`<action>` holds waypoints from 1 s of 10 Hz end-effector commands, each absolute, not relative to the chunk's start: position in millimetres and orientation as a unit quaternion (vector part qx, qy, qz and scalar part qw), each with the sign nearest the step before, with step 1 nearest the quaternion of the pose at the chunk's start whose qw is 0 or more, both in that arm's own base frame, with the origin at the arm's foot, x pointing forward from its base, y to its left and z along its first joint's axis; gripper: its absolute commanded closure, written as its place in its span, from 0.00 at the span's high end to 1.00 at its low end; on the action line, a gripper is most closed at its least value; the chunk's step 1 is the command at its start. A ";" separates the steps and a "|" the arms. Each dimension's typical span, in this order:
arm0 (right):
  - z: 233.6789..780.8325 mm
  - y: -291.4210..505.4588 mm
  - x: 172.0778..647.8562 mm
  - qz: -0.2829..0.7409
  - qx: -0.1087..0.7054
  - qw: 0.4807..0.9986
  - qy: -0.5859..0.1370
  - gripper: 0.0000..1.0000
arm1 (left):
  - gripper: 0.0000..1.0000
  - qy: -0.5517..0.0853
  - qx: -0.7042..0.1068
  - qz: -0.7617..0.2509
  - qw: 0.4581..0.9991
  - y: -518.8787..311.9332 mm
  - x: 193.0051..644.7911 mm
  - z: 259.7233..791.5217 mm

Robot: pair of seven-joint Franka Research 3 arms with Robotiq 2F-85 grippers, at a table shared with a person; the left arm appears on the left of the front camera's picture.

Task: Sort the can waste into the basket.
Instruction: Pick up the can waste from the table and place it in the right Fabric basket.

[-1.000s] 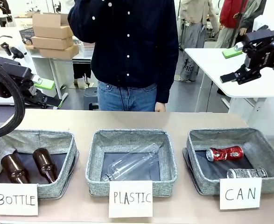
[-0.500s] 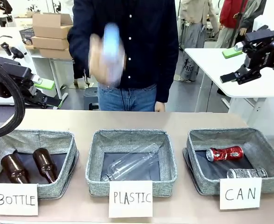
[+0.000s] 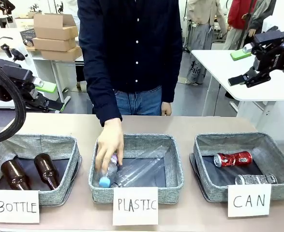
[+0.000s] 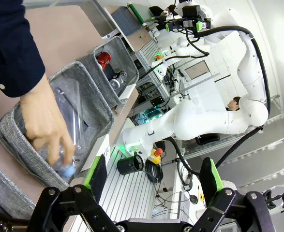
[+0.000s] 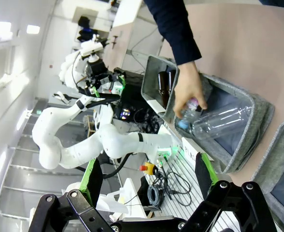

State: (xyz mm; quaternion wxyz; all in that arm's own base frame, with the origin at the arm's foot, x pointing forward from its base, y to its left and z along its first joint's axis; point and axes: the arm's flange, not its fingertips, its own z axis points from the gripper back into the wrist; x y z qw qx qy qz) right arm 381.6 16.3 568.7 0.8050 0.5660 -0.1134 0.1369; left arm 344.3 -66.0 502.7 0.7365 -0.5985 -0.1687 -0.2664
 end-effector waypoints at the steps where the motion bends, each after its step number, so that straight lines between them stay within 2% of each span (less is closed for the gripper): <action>1: 572.3 13.5 381.6 0.148 0.564 0.804 -0.115 1.00 | 1.00 -0.169 -0.597 -0.274 0.735 -63.3 343.9 503.5; 10: 572.3 13.5 381.6 0.148 0.564 0.804 -0.115 1.00 | 1.00 -0.169 -0.597 -0.274 0.735 -63.3 343.9 503.5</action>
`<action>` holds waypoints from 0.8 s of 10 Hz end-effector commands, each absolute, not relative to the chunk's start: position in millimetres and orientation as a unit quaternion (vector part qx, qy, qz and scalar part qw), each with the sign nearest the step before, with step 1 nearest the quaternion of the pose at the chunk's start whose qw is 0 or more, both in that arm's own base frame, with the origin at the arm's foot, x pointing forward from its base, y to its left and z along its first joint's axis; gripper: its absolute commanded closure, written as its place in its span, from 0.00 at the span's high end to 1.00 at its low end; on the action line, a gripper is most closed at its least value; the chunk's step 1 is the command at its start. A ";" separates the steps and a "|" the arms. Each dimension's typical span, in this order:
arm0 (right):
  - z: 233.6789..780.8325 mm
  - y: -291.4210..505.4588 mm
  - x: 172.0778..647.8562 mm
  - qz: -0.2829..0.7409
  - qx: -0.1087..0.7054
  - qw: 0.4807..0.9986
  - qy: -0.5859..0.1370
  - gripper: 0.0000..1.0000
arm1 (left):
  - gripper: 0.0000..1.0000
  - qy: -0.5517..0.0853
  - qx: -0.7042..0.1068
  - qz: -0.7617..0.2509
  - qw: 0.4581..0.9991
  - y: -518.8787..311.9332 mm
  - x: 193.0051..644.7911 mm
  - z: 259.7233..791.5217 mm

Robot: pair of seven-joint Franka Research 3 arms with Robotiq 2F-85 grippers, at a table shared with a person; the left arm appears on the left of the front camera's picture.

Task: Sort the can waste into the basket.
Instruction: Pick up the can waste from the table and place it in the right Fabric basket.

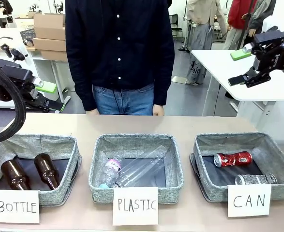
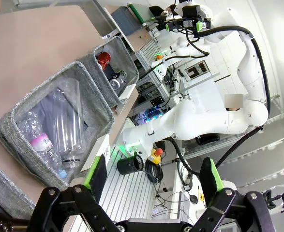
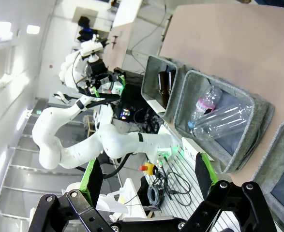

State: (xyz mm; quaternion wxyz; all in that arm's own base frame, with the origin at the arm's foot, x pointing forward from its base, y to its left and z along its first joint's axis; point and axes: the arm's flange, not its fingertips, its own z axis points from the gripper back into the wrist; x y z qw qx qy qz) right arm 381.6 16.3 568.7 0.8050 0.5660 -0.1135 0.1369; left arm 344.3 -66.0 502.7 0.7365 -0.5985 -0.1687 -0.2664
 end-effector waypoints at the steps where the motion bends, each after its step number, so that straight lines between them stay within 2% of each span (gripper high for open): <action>1: 572.3 13.5 381.6 0.148 0.564 0.804 -0.115 1.00 | 1.00 -0.169 -0.597 -0.274 0.735 -63.3 343.9 503.5; 8: 572.3 13.5 381.6 0.148 0.564 0.804 -0.115 1.00 | 1.00 -0.169 -0.597 -0.274 0.735 -63.3 343.9 503.5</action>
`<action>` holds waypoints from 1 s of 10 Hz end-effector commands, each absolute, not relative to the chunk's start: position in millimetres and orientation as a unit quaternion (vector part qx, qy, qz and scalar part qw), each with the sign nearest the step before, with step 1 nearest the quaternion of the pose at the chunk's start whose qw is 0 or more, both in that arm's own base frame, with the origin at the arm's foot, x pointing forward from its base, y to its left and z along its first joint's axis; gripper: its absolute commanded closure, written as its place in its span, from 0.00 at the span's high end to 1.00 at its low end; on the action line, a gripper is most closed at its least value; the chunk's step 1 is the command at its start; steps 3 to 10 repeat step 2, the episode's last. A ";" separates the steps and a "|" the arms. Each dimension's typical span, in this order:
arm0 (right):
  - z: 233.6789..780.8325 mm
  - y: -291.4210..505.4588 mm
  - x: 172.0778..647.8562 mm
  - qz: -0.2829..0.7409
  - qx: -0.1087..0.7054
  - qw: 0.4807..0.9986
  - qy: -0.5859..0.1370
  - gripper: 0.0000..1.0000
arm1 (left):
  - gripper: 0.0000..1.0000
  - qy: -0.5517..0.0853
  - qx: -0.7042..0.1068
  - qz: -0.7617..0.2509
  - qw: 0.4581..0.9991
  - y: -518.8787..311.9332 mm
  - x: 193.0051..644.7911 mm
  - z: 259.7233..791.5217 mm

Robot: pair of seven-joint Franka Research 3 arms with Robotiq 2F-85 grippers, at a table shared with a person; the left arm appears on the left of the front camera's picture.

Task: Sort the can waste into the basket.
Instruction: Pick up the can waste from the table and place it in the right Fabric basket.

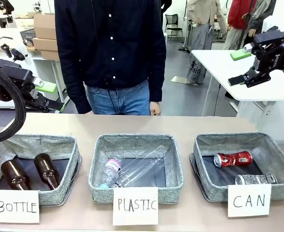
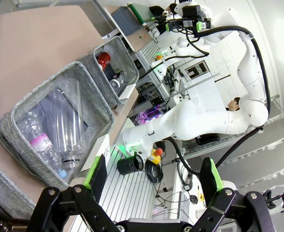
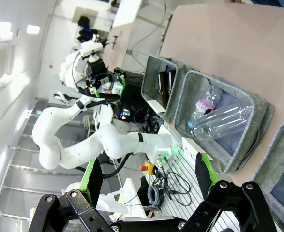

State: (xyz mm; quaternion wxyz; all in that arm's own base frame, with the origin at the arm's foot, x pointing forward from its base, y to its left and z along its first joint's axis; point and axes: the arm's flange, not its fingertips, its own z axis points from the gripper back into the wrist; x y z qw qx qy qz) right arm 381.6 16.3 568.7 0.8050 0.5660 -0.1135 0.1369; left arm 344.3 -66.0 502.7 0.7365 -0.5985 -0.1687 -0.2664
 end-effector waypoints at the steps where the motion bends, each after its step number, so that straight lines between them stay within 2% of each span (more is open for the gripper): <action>1: 572.3 13.5 381.6 0.148 0.564 0.804 -0.115 1.00 | 1.00 -0.169 -0.597 -0.274 0.735 -63.3 343.9 503.5; 10: 572.3 13.5 381.6 0.148 0.564 0.804 -0.115 1.00 | 1.00 -0.169 -0.597 -0.274 0.735 -63.3 343.9 503.5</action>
